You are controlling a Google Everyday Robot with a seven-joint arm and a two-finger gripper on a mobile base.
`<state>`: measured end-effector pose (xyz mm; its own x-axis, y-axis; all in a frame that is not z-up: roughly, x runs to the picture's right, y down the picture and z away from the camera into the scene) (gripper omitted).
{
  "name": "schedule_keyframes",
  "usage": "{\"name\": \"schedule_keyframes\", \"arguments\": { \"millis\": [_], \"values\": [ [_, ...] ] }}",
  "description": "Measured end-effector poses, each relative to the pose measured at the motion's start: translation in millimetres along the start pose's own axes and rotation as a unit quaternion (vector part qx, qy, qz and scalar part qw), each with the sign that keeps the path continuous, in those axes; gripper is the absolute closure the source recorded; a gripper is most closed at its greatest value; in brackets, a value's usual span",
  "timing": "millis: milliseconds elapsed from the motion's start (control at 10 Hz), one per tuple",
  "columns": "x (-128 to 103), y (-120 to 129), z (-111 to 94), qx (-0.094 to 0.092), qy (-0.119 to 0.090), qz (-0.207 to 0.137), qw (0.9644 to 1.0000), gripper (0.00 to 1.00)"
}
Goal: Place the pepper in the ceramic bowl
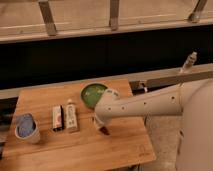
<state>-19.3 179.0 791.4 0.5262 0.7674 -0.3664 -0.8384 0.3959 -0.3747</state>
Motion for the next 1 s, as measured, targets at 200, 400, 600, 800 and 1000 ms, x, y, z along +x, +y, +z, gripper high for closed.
{"name": "schedule_keyframes", "arguments": {
  "millis": [200, 400, 600, 800, 1000],
  "values": [
    [-20.6, -29.9, -13.2, 0.022, -0.011, 0.025, 0.9994, 1.0],
    [-51.8, -56.1, -23.1, 0.043, -0.021, 0.038, 0.9981, 1.0],
    [-98.9, -66.3, -28.8, 0.056, -0.033, 0.036, 0.9972, 1.0],
    [-139.0, -61.5, -24.3, 0.058, -0.042, 0.022, 0.9972, 1.0],
    [-177.8, -64.6, -15.8, 0.043, -0.062, 0.011, 0.9971, 0.97]
  ]
}}
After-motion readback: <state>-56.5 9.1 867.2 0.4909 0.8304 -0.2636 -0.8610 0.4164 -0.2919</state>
